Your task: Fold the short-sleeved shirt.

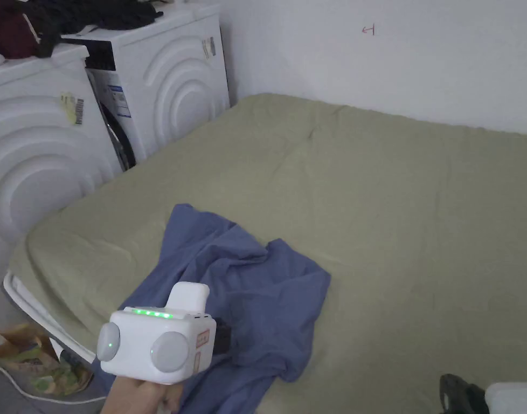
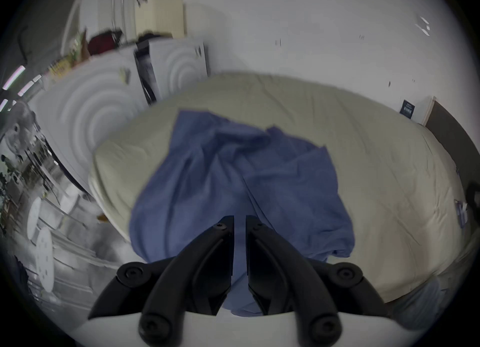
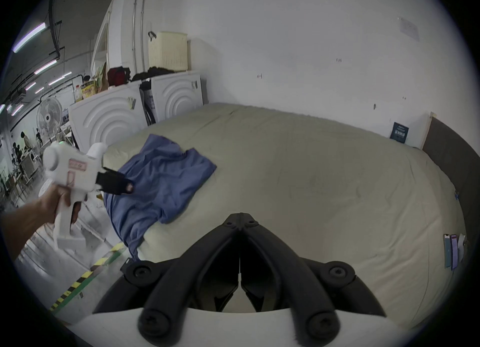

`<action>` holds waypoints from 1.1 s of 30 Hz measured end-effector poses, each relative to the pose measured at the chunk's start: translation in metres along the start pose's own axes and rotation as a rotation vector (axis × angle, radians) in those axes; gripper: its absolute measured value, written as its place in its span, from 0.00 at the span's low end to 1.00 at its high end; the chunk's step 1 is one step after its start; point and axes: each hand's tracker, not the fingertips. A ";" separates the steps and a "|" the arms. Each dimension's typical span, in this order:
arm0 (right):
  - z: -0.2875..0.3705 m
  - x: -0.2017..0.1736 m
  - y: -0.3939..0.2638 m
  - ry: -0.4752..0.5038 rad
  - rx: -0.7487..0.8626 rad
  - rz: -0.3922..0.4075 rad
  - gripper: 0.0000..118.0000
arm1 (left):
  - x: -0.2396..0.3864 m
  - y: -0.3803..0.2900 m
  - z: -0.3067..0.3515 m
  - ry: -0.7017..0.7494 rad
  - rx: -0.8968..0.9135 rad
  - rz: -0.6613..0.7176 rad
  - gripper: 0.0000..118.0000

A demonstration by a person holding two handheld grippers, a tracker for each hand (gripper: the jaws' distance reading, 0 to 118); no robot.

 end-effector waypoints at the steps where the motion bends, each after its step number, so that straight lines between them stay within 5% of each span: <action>1: -0.002 0.000 -0.004 0.007 -0.013 0.003 0.01 | 0.001 0.003 -0.011 -0.003 -0.046 -0.039 0.66; 2: -0.004 0.000 -0.008 0.008 -0.026 0.004 0.01 | 0.002 0.003 -0.020 -0.002 -0.088 -0.054 0.93; 3: -0.006 0.000 -0.011 0.011 -0.045 0.008 0.01 | 0.004 0.004 -0.024 -0.003 -0.054 -0.065 1.00; 17: -0.002 0.002 -0.036 0.029 -0.136 -0.003 0.01 | -0.004 0.015 -0.065 -0.002 -0.216 0.001 0.98; 18: -0.001 0.003 -0.037 0.030 -0.139 -0.007 0.01 | -0.003 0.017 -0.061 -0.006 -0.220 0.001 0.94; 20: 0.004 0.006 -0.040 0.023 -0.145 -0.012 0.01 | 0.000 0.018 -0.051 -0.029 -0.209 -0.014 0.64; 22: 0.011 0.011 -0.044 0.014 -0.146 -0.017 0.01 | 0.002 0.021 -0.036 -0.029 -0.160 -0.020 0.03; 33: 0.054 0.040 -0.052 -0.054 -0.106 -0.092 0.01 | -0.003 0.019 -0.018 -0.041 -0.103 0.123 0.03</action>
